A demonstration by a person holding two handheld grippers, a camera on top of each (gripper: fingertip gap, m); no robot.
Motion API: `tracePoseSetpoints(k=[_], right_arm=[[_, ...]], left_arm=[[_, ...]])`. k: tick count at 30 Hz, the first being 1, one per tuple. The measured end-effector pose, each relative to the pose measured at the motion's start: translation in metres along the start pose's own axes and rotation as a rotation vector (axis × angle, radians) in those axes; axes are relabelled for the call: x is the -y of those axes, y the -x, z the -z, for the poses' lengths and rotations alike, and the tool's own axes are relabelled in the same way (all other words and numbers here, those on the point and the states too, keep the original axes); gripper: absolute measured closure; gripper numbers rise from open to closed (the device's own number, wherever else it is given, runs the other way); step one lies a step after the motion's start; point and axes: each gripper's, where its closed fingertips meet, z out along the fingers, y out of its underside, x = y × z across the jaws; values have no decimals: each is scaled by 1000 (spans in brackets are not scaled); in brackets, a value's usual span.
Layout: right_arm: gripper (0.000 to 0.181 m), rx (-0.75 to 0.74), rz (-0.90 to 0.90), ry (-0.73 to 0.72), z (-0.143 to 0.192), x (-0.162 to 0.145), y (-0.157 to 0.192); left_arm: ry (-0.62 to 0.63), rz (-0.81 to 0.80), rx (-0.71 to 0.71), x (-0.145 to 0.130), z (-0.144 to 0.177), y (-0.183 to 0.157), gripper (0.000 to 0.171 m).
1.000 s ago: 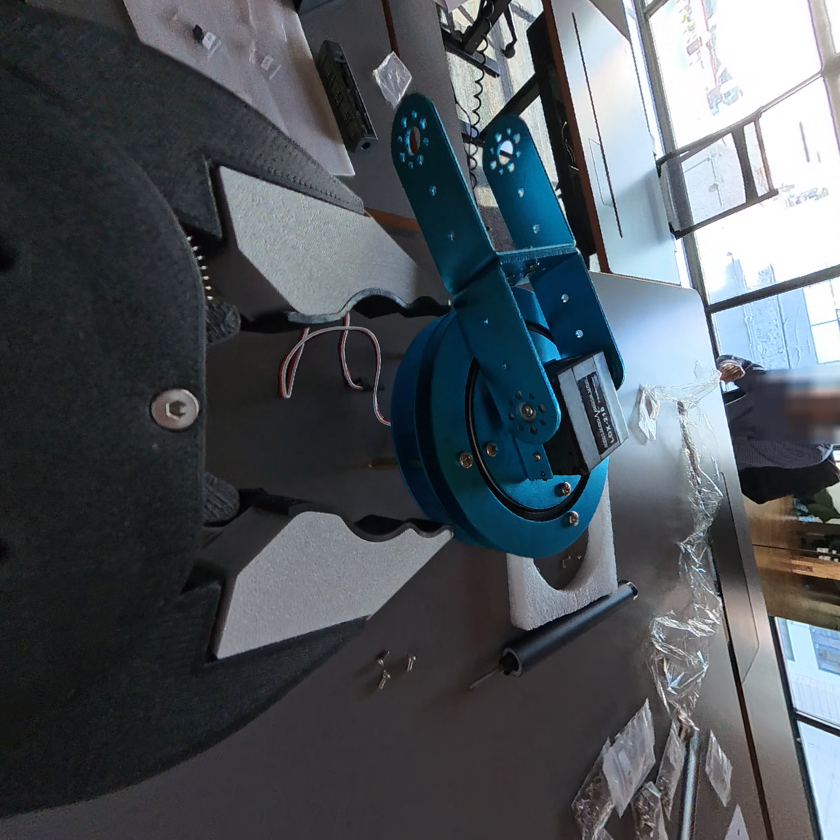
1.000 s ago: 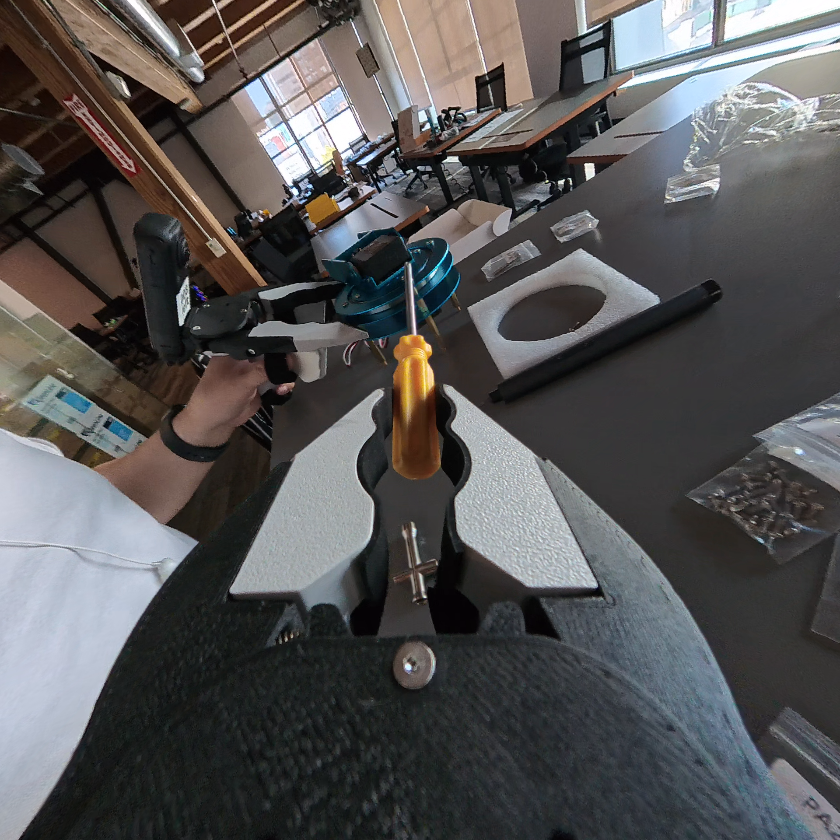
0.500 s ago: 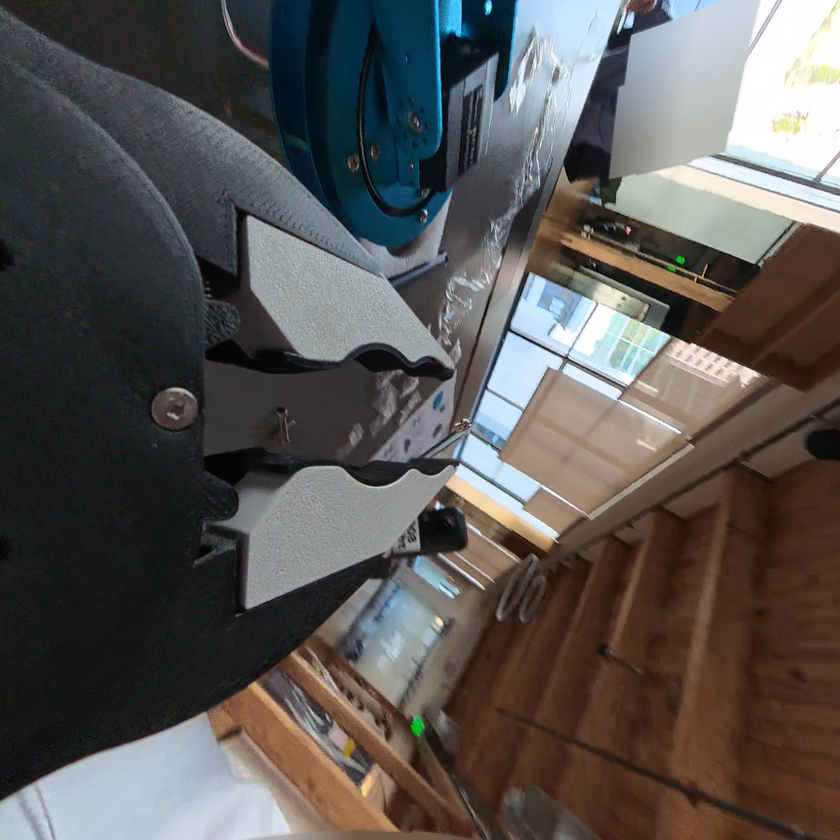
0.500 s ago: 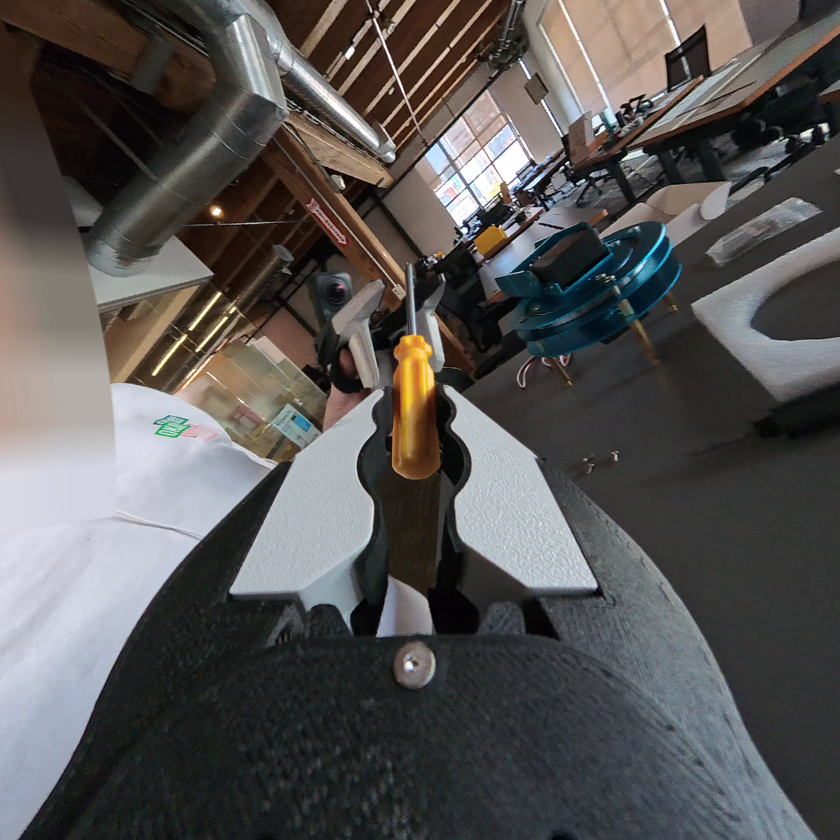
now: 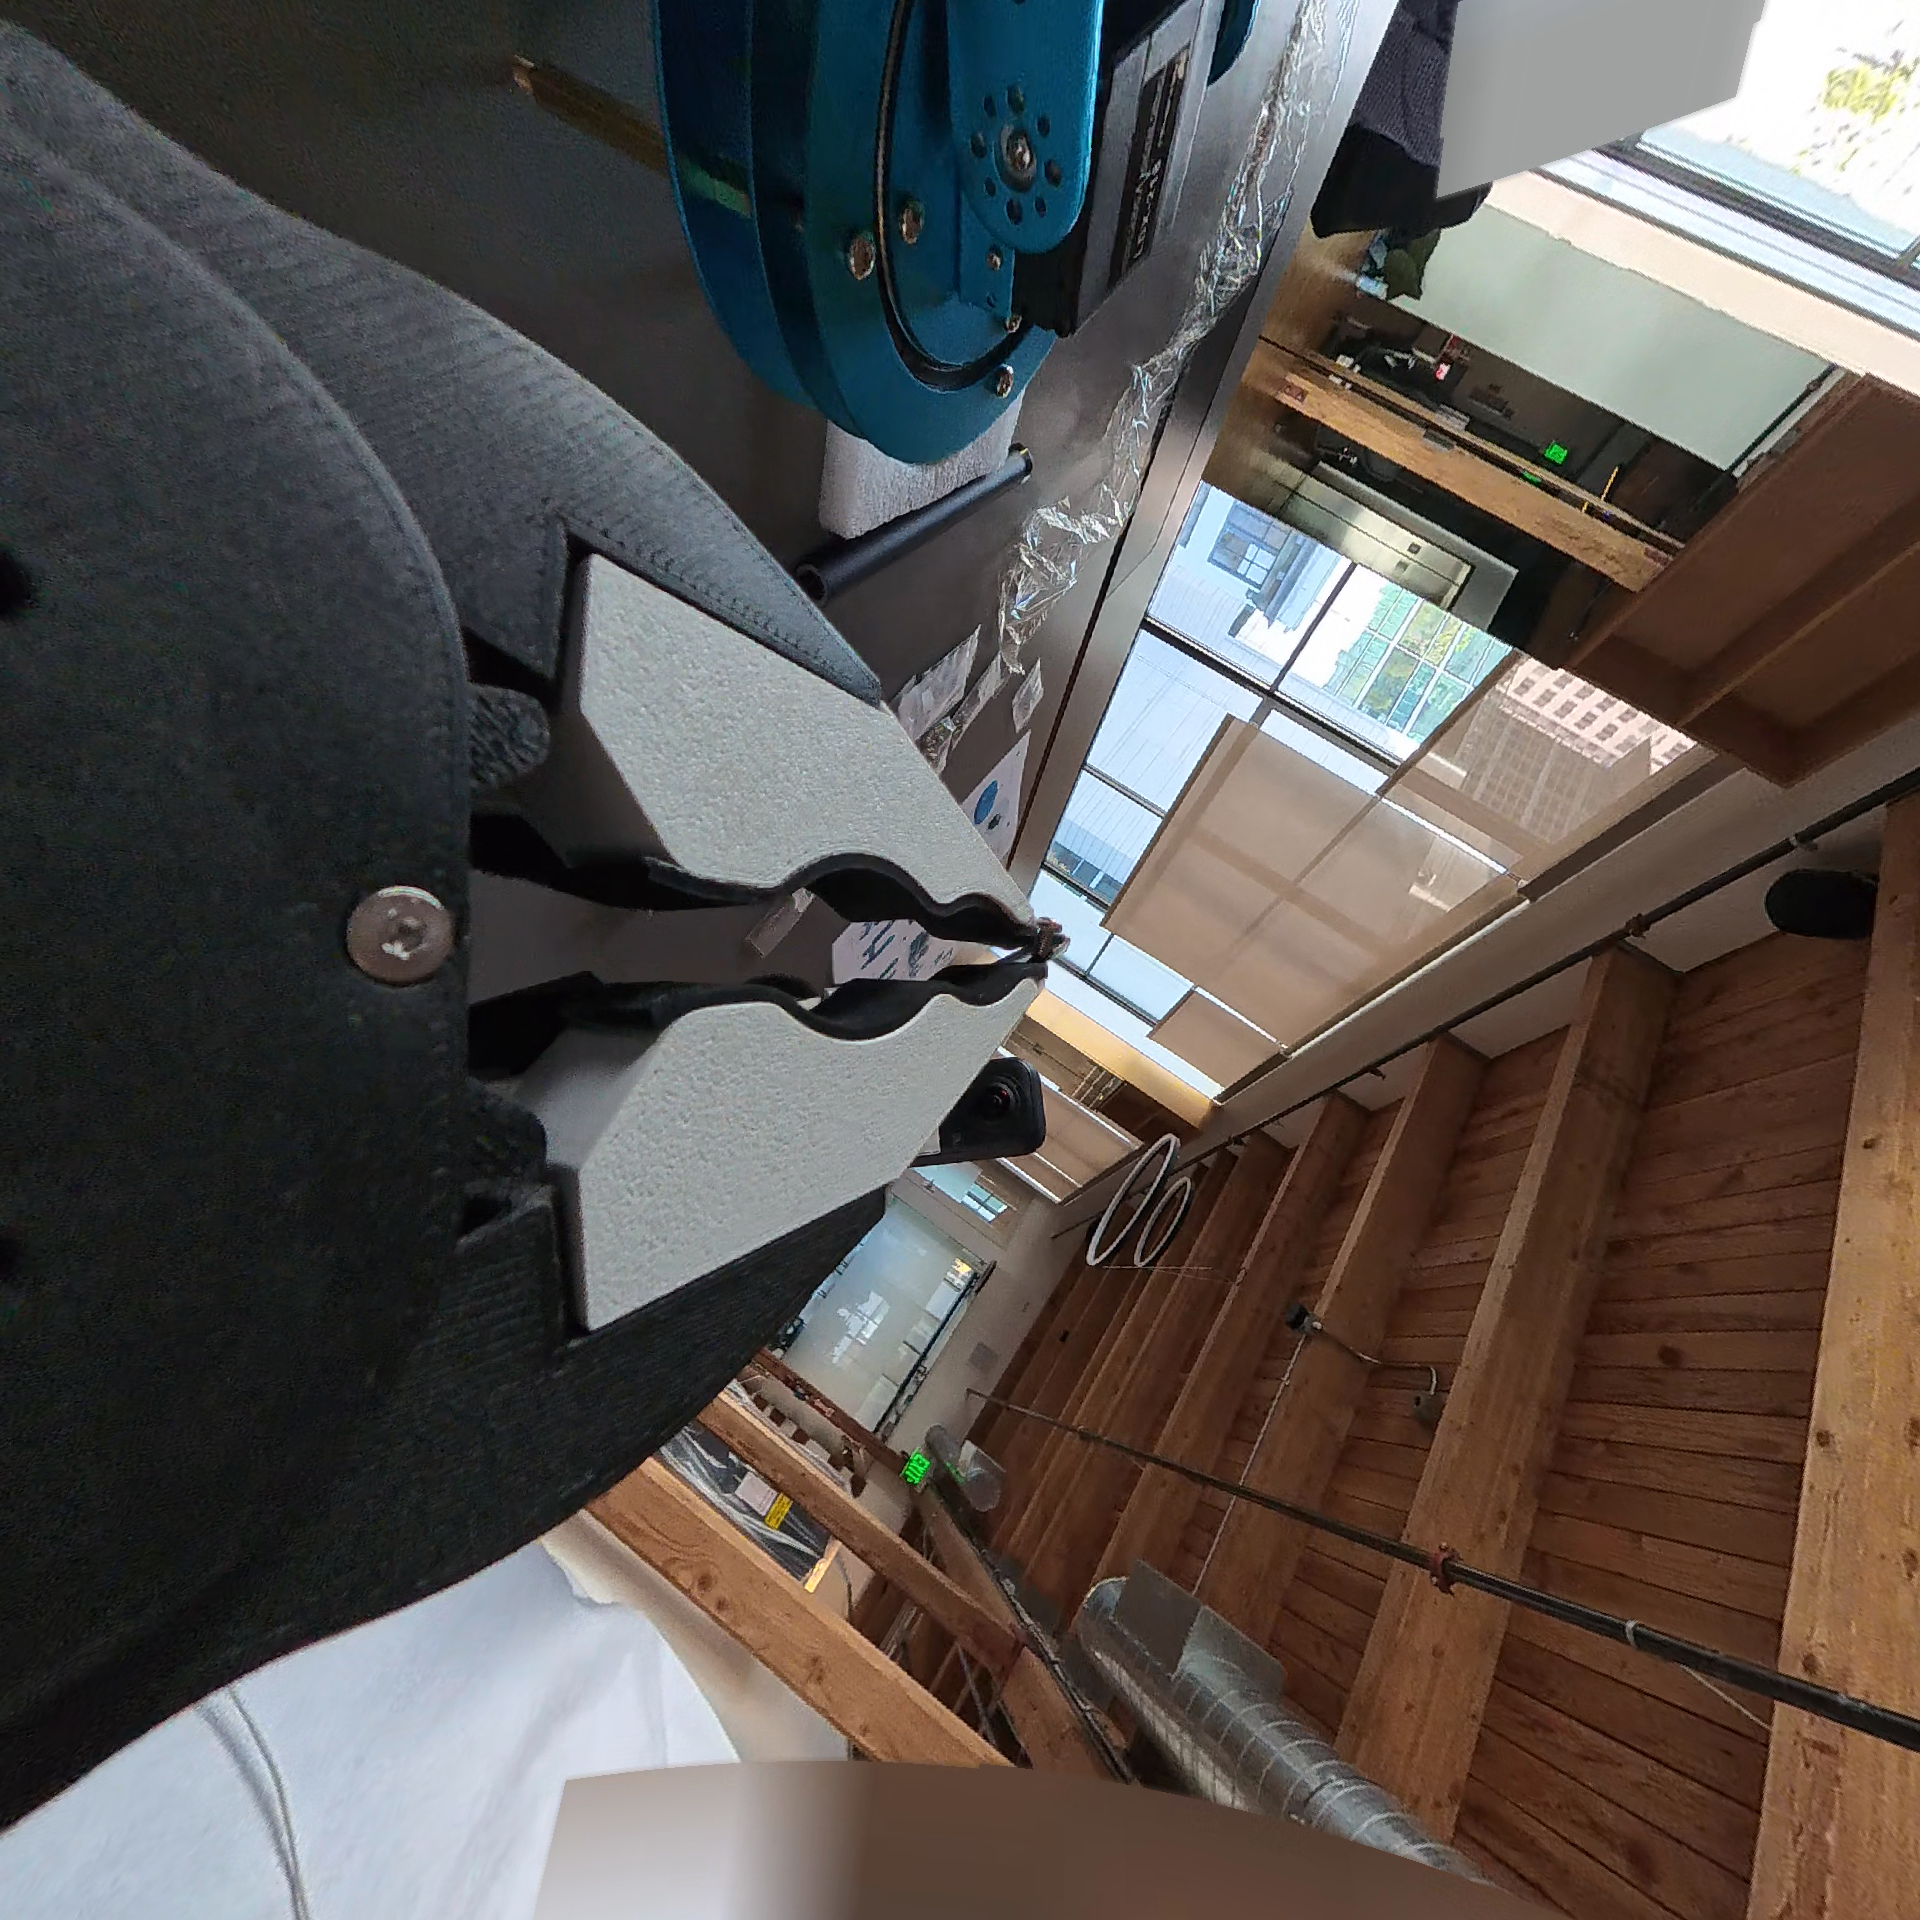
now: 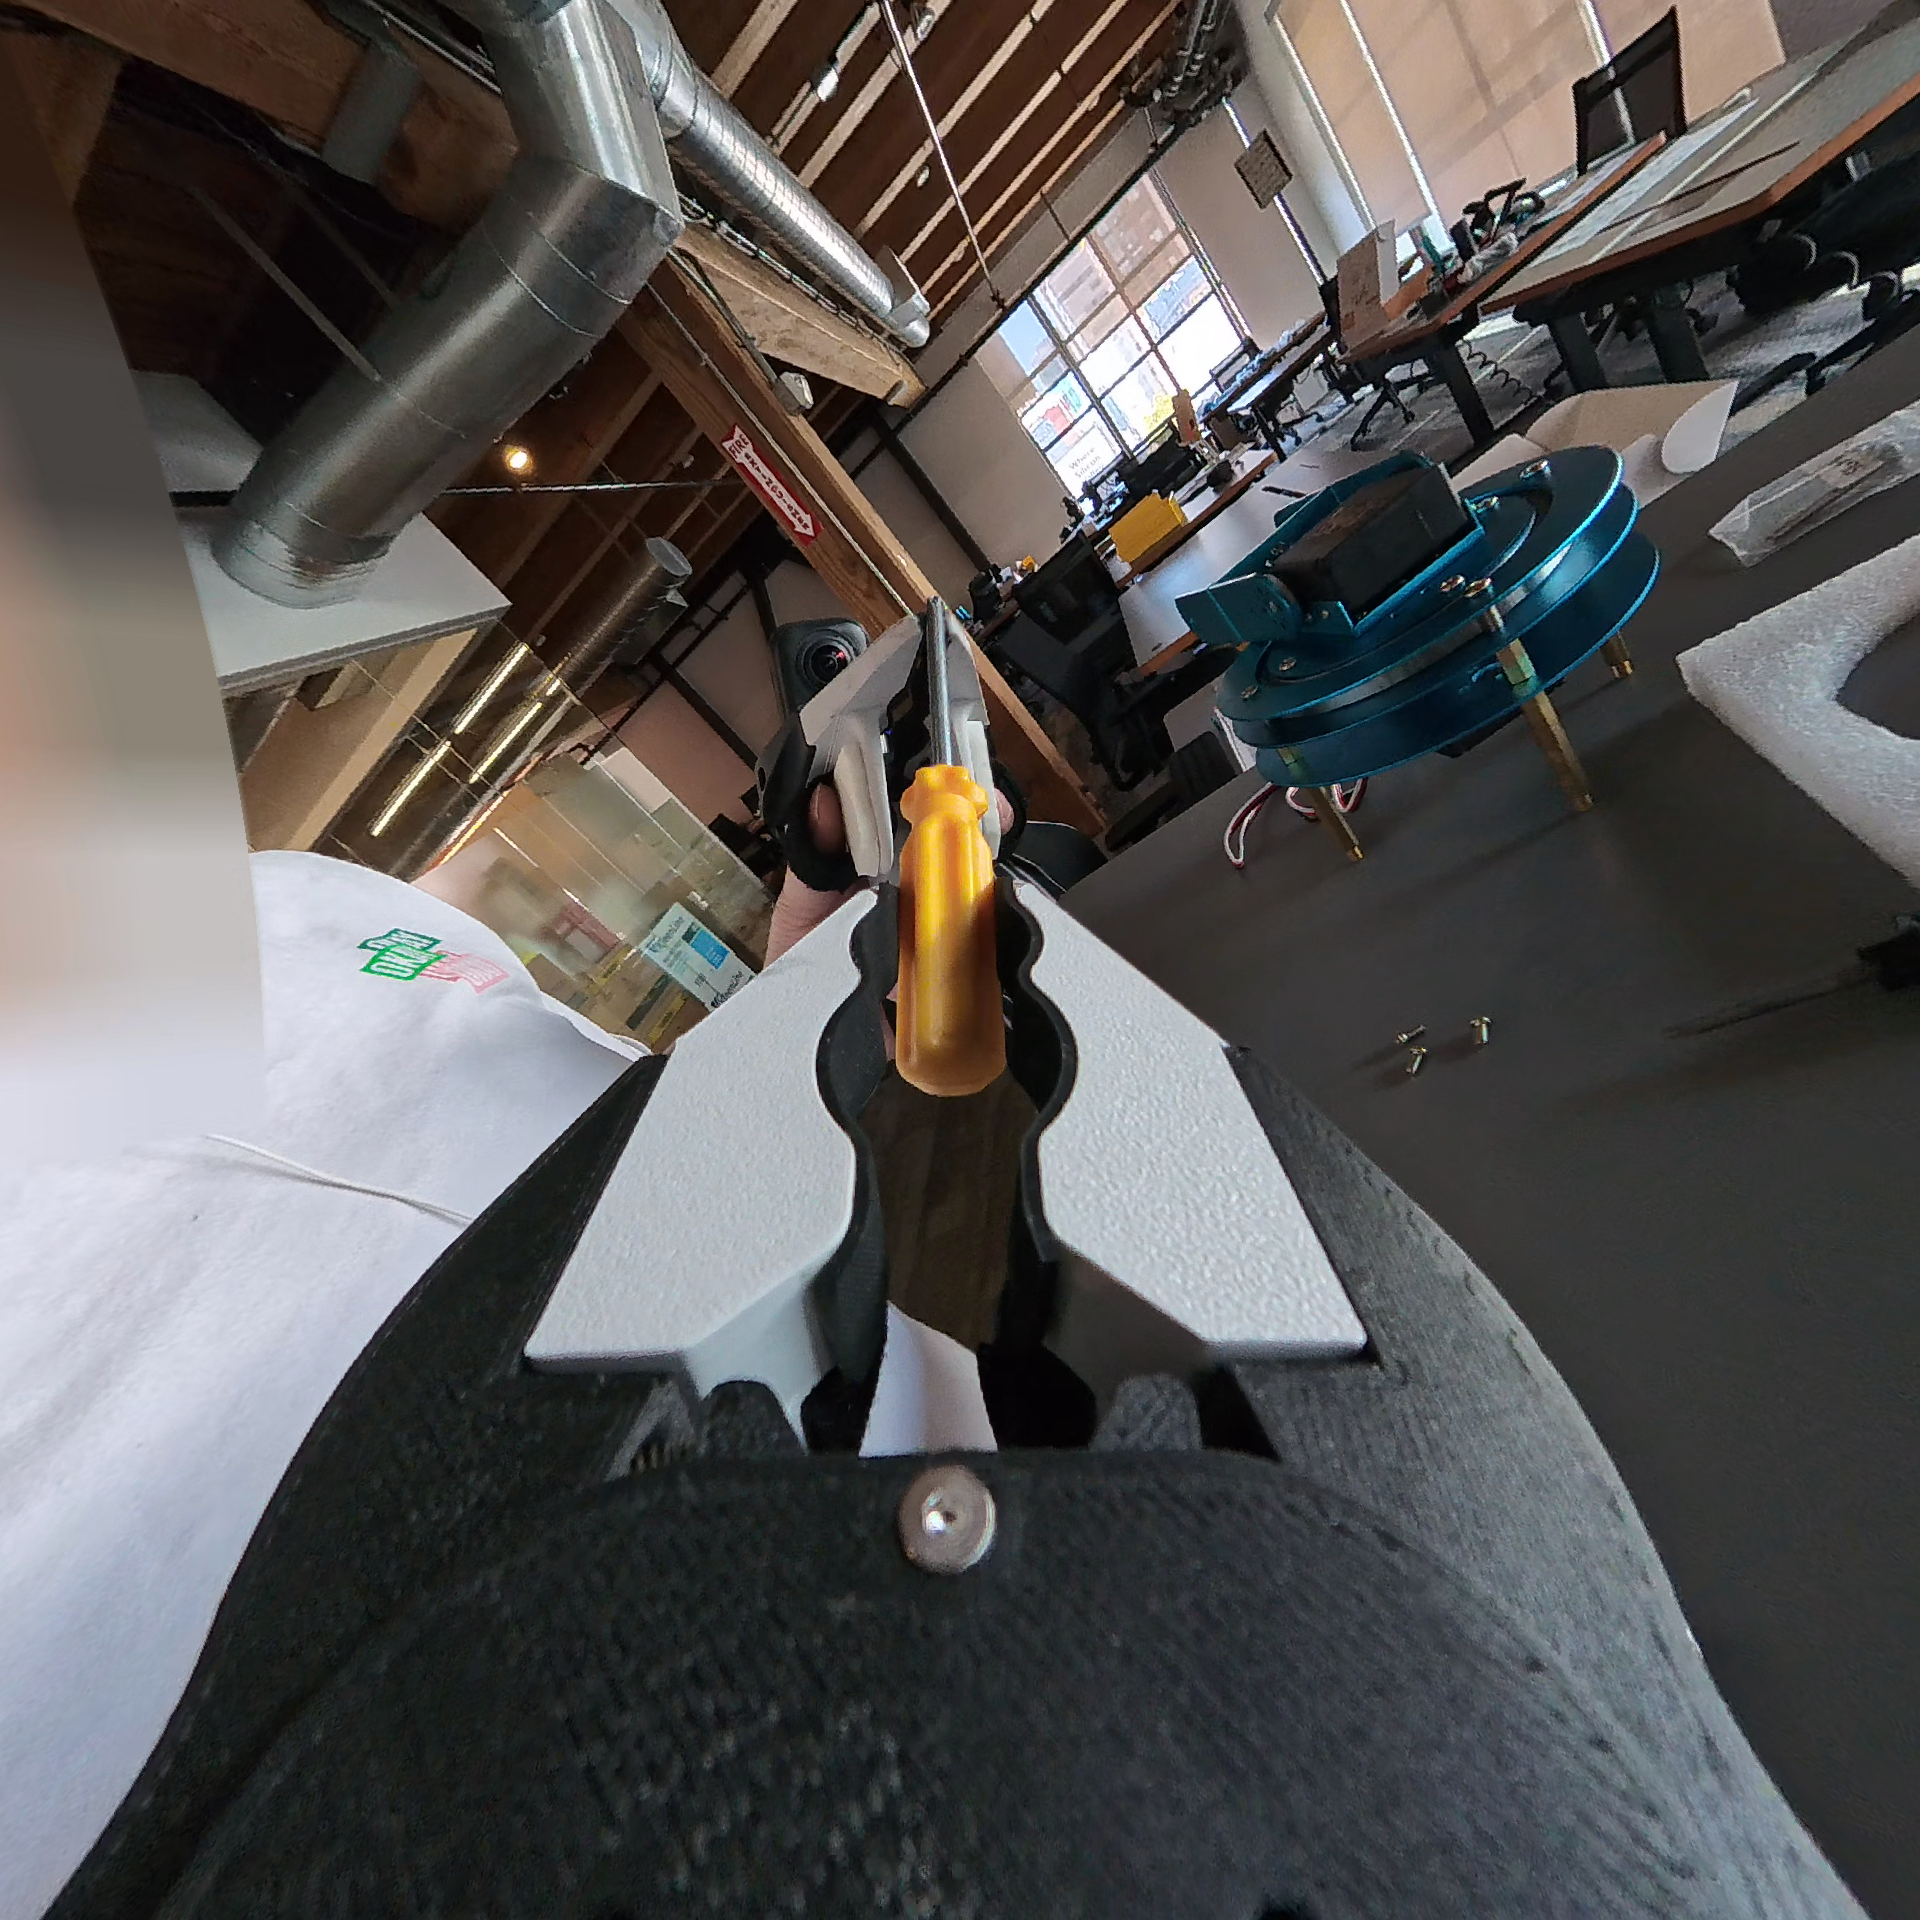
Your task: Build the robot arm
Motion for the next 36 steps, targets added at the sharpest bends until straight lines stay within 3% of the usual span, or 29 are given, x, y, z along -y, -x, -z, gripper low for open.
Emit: tracePoseSetpoints(k=[17, 23, 26, 31, 36], right_arm=[[164, -49, 38, 62, 12, -12, -2], [164, -165, 187, 187, 30, -20, -14], [164, -250, 221, 256, 41, -27, -28], [164, -270, 226, 273, 42, -39, -30], [164, -264, 216, 289, 34, -46, -28]], left_arm=[[123, 21, -37, -14, 14, 3, 171], [396, -118, 16, -43, 24, 22, 171], [530, -151, 77, -58, 36, 39, 171], [583, -208, 192, -59, 71, 56, 171], [493, -210, 332, -31, 139, 81, 161]])
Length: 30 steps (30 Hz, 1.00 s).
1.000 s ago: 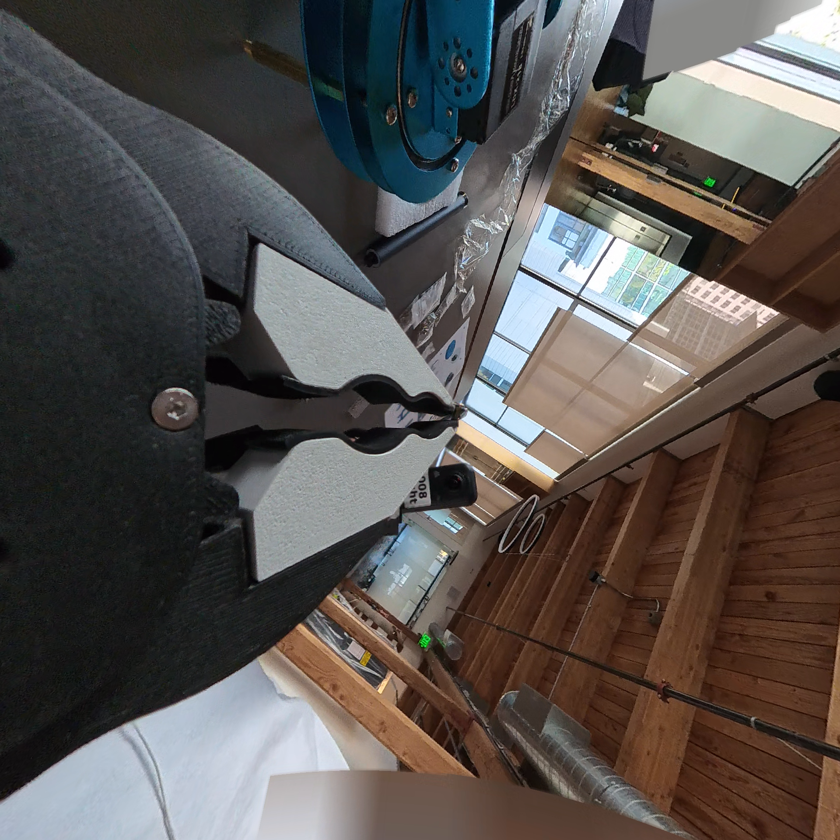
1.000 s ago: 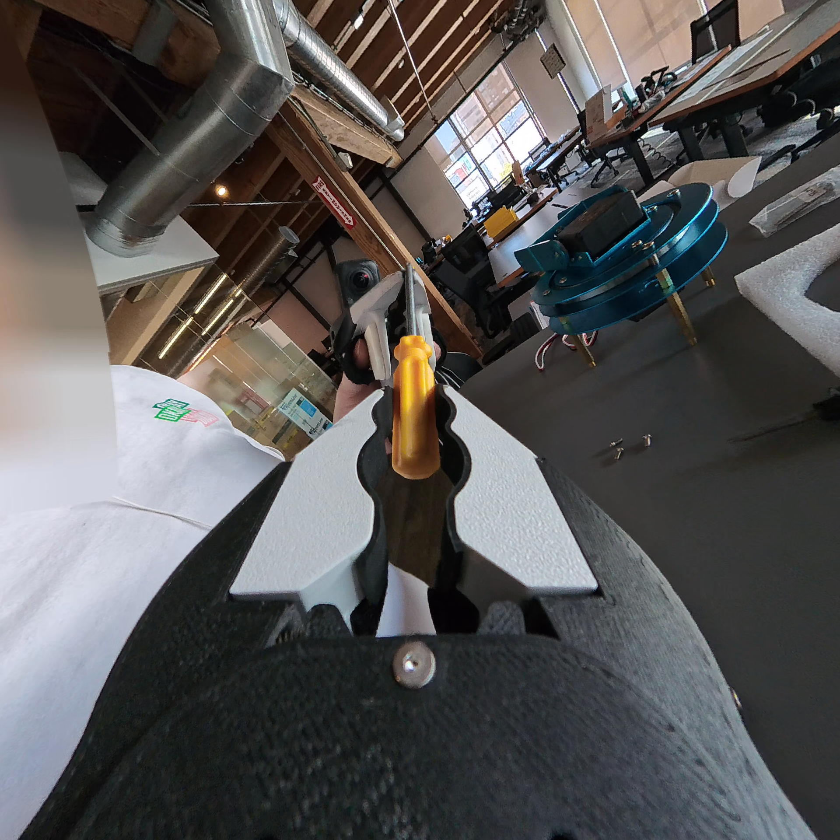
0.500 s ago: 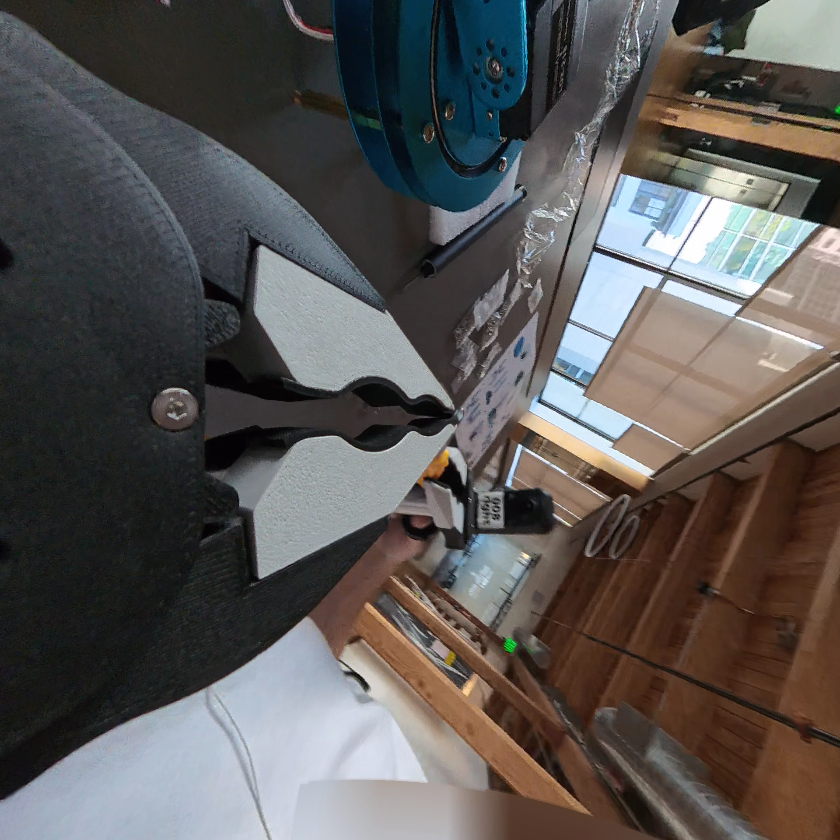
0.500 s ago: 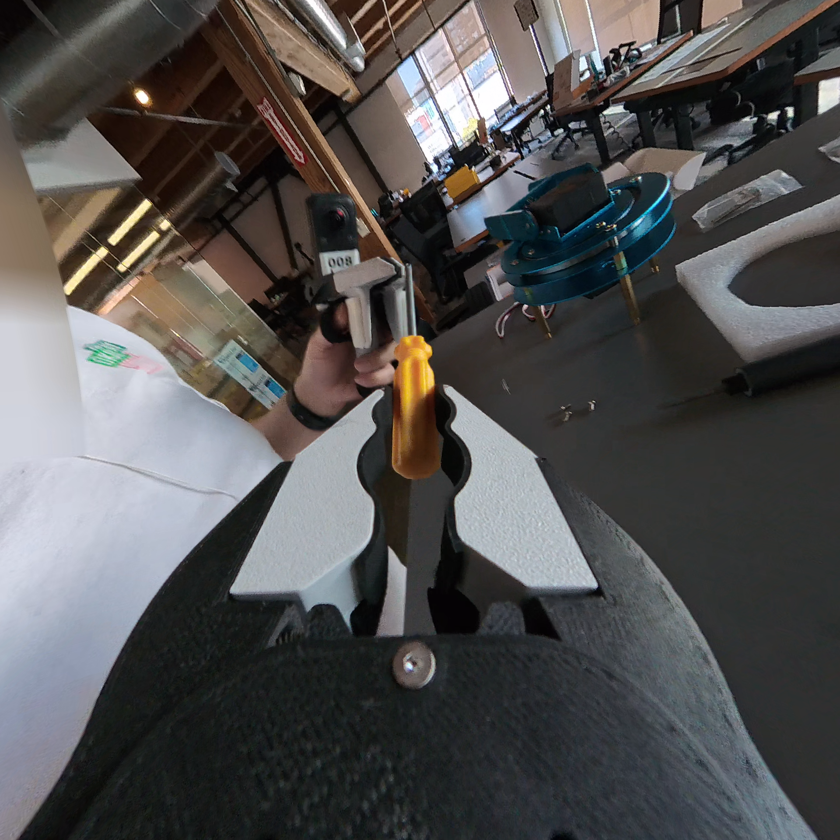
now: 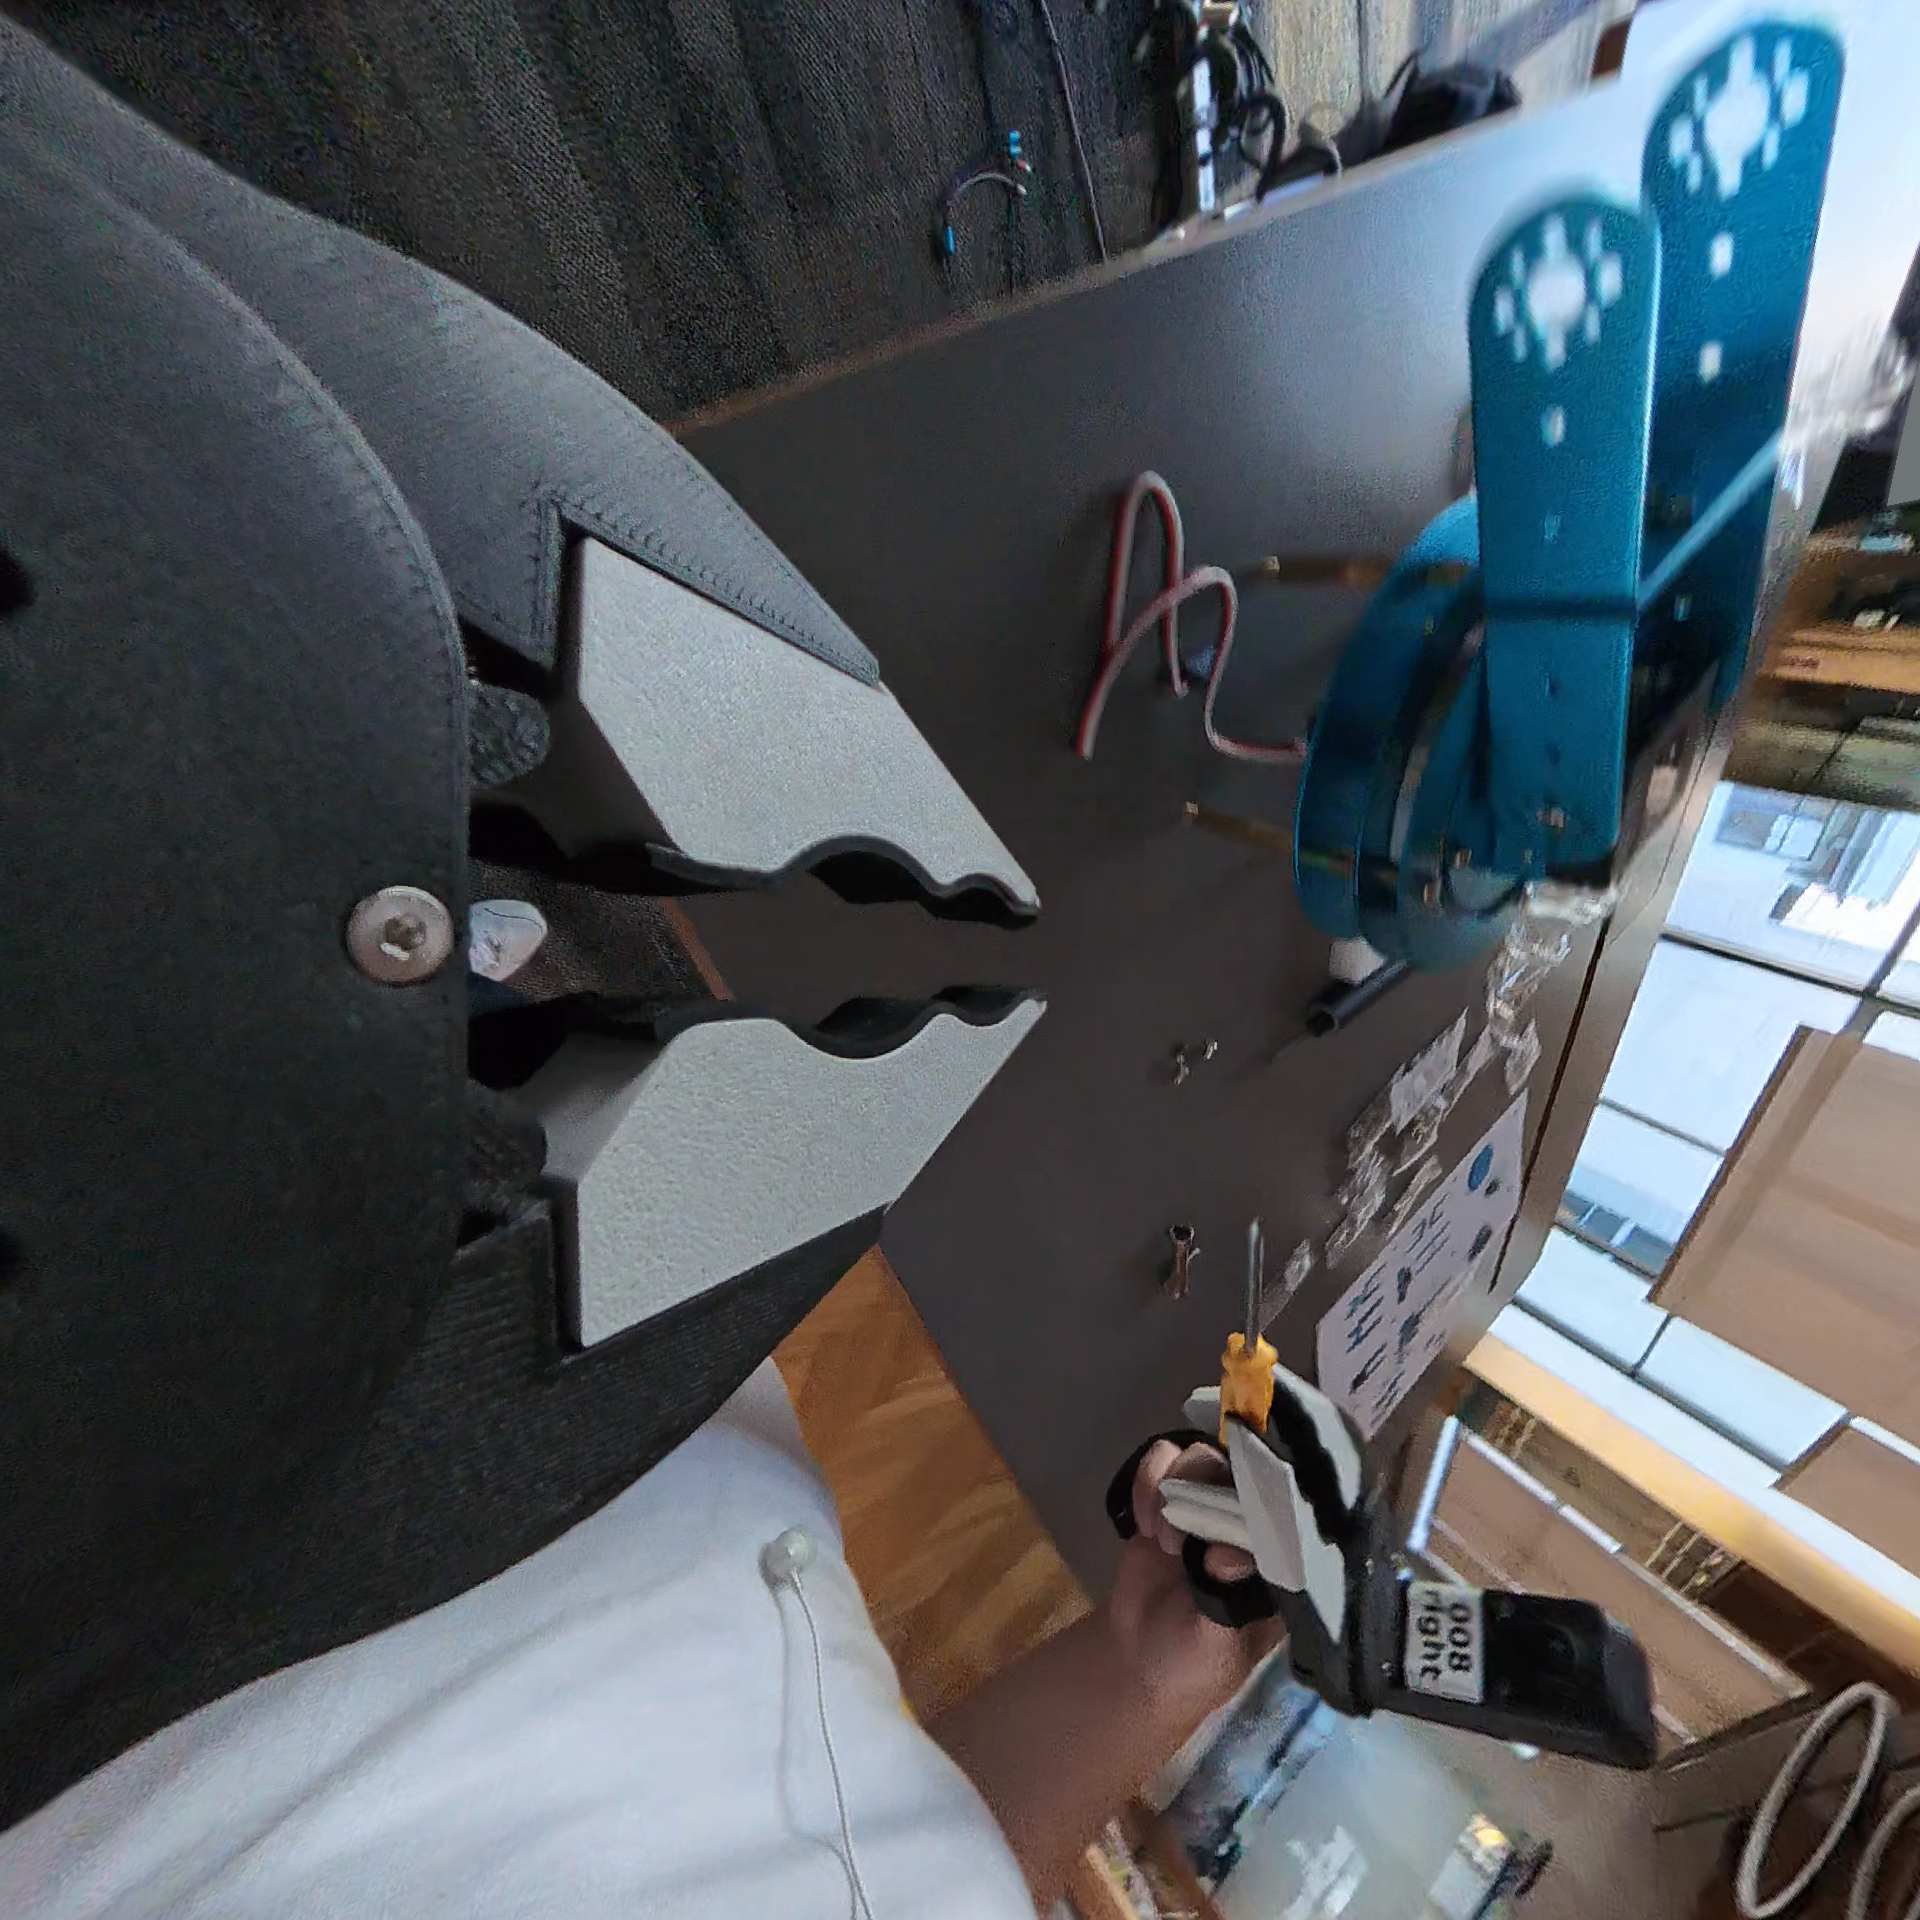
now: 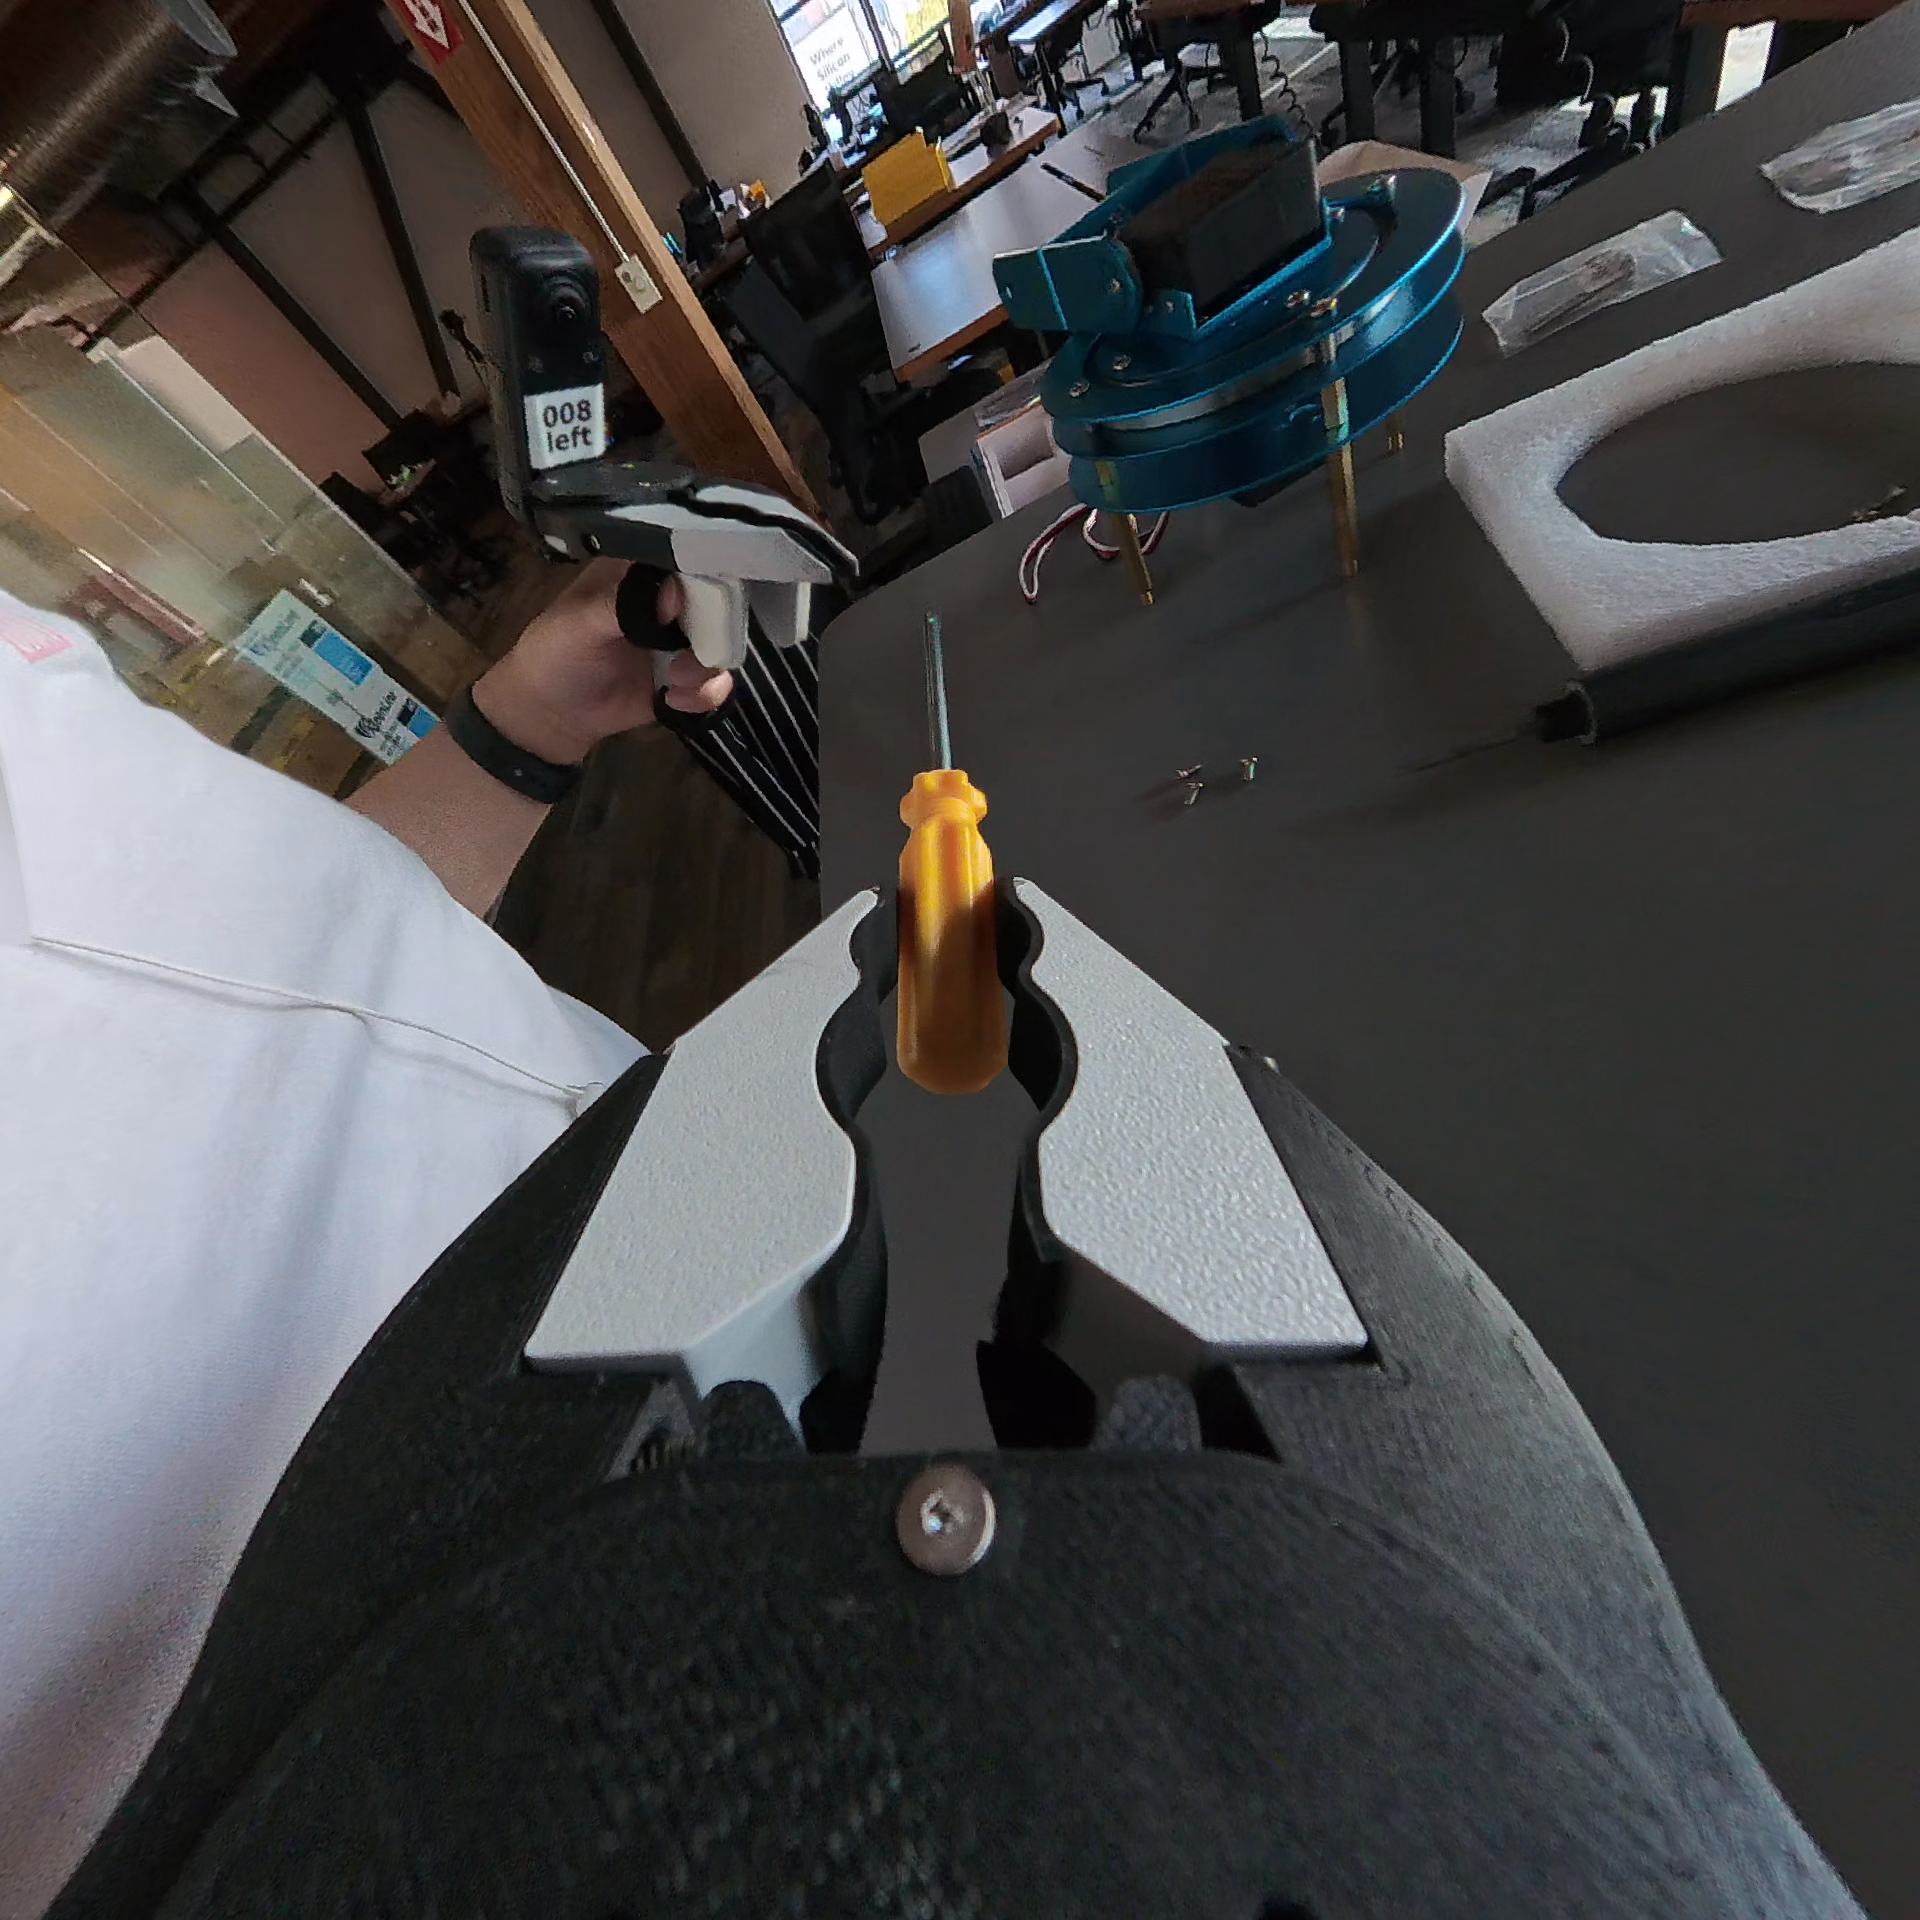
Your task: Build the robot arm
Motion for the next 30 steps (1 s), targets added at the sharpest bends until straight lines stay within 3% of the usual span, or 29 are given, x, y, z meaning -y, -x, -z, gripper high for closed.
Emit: tracePoseSetpoints(k=[9, 16, 21, 30], right_arm=[[164, 43, 65, 64, -52, 27, 26], [164, 110, 154, 104, -123, 48, 53], [164, 163, 175, 116, -157, 46, 73], [164, 189, 177, 146, -160, 17, 114]], left_arm=[[-246, 65, 389, -12, 147, 108, 155], [-337, 100, 549, -40, 246, 140, 150], [-320, 128, 592, -60, 277, 143, 150], [-204, 120, 629, -91, 274, 128, 149]])
